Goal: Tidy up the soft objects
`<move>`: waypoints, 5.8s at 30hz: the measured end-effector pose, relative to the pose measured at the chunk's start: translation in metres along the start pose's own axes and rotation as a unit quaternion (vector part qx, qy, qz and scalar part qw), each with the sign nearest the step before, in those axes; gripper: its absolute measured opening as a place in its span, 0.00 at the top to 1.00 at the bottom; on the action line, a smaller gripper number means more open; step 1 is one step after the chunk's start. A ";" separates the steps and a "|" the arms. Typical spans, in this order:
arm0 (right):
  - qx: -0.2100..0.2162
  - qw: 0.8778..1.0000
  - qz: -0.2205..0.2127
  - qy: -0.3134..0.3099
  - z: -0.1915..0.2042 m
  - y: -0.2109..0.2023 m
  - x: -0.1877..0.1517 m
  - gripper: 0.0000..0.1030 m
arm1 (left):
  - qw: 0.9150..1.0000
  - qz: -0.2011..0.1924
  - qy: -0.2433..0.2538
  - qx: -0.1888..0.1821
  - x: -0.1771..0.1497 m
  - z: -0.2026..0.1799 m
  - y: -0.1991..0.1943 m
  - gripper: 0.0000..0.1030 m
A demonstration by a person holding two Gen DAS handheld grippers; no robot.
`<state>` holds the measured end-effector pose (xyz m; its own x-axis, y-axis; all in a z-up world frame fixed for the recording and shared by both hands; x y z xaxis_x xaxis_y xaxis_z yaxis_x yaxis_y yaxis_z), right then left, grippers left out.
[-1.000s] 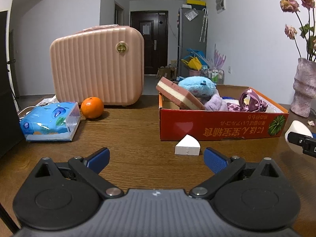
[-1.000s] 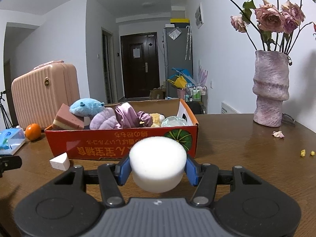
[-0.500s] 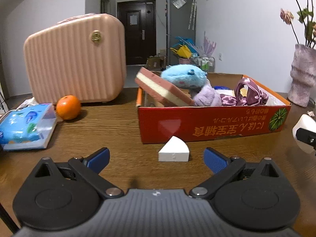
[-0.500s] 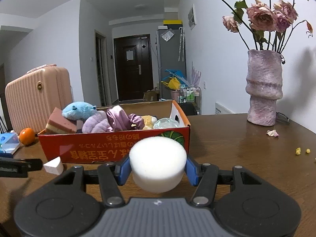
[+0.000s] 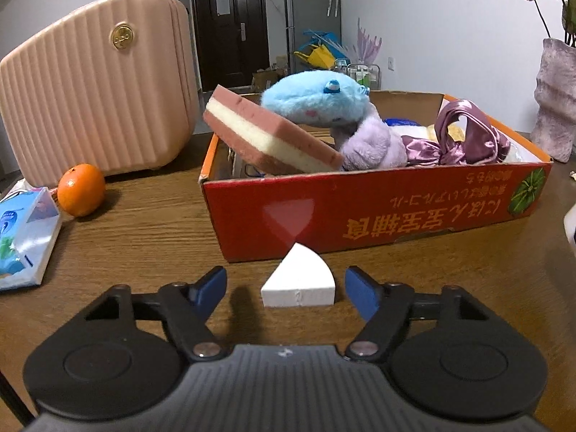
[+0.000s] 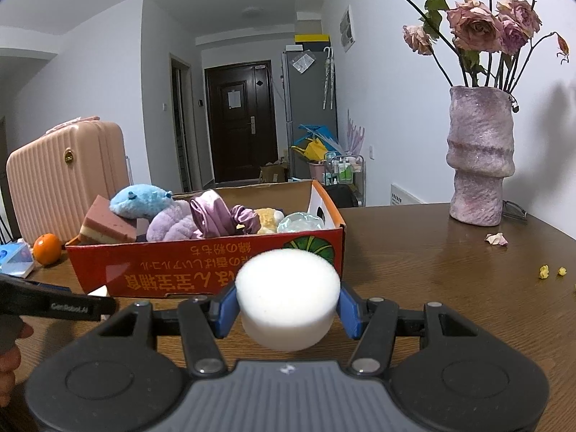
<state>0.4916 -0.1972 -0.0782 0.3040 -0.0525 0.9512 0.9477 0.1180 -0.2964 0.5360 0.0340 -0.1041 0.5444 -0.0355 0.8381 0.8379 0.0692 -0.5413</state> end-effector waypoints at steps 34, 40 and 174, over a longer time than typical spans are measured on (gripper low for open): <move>0.010 1.000 -0.015 -0.004 0.003 -0.003 0.003 0.46 | 0.995 -0.099 -0.030 -0.016 0.015 -0.006 -0.062 0.67; 0.014 1.000 -0.023 -0.004 0.003 -0.005 0.004 0.46 | 0.991 -0.125 -0.036 -0.011 0.019 -0.013 -0.082 0.67; -0.006 0.991 -0.133 0.003 -0.018 0.088 0.057 0.00 | 0.967 -0.226 -0.087 0.078 0.096 -0.029 -0.020 0.00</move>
<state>0.5936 -0.2079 -0.0515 0.0430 -0.0853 0.9954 0.9955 0.0879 -0.0355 0.5726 0.0007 -0.0152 0.0984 0.0695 0.9927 0.9652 0.2362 -0.1122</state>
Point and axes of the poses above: each gripper's, at about its wrist camera, not at the fingertips, and y roughly the way its jaws point, z to its left, x to its top, the point moved 4 cm from there along y, roughly the way its jaws point, and after that the axes turned 5 degrees about -z, right-handed, at the moved point
